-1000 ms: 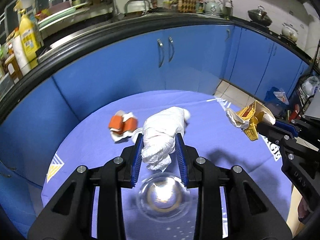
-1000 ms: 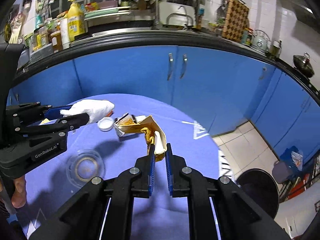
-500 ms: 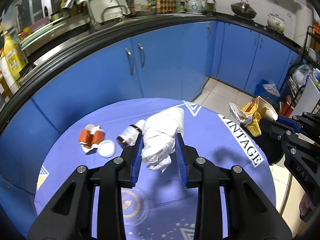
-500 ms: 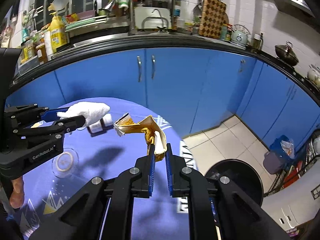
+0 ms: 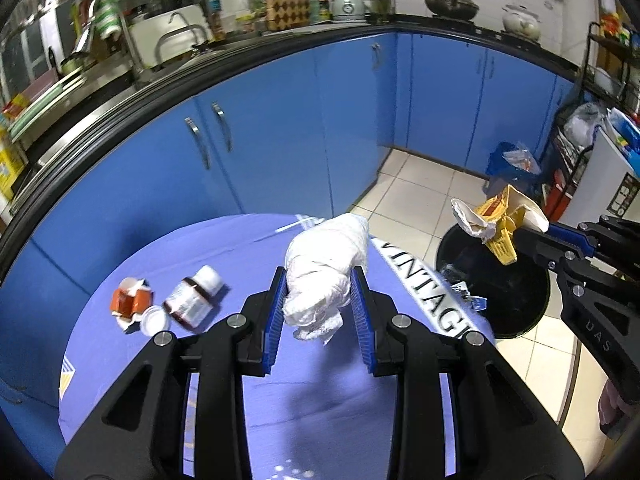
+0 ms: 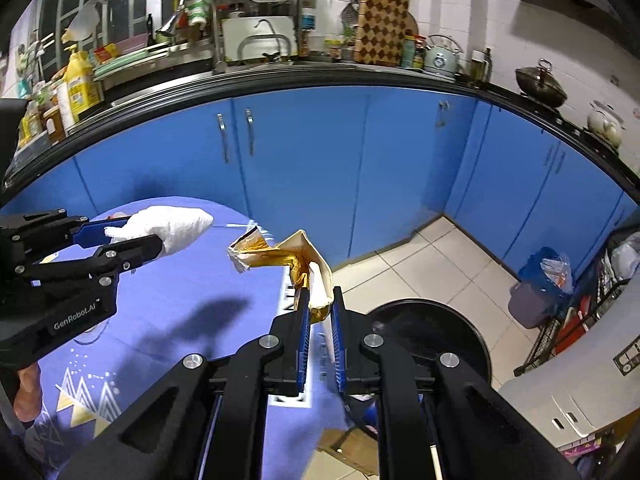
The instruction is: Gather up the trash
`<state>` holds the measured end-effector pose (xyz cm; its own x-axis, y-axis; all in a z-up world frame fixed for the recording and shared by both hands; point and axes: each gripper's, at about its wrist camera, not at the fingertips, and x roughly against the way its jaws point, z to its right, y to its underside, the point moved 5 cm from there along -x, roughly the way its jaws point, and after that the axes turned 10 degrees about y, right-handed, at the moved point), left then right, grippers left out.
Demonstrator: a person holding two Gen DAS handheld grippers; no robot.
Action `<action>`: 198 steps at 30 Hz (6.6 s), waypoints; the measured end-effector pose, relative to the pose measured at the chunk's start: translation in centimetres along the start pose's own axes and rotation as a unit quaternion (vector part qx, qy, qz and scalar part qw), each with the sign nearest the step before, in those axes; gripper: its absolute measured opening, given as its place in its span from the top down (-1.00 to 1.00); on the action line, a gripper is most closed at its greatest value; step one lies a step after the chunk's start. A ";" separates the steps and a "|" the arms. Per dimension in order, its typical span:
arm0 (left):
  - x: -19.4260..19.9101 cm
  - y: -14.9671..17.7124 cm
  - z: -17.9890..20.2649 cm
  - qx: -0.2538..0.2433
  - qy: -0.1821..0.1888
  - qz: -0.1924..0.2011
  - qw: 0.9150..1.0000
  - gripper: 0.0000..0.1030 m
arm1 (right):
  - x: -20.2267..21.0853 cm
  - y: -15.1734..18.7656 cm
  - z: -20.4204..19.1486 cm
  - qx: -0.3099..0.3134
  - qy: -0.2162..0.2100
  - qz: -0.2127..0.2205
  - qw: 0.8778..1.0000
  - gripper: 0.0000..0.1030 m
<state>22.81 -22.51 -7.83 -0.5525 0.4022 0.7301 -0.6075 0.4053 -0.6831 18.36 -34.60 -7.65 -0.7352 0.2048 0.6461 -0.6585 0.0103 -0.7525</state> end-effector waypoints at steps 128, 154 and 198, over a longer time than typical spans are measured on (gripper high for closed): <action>0.4 15.7 -13.7 0.134 -0.054 -0.084 0.986 -0.78 | 0.4 3.1 -14.9 0.026 -0.069 -0.031 0.997 -0.57; -0.3 13.6 -20.0 0.158 -0.064 -0.053 0.984 -0.68 | -4.5 0.8 -21.4 0.060 -0.084 -0.053 0.993 -0.57; 0.5 12.6 -24.1 0.191 -0.104 -0.034 0.976 -0.68 | -10.2 -3.5 -27.0 0.184 -0.136 -0.024 0.973 -0.30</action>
<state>28.63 2.56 -16.59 -0.5832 0.1944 0.7887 -0.7931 0.0740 -0.6046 32.53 -10.25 -15.02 -0.6845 -0.0536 0.7270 -0.6699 -0.3472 -0.6563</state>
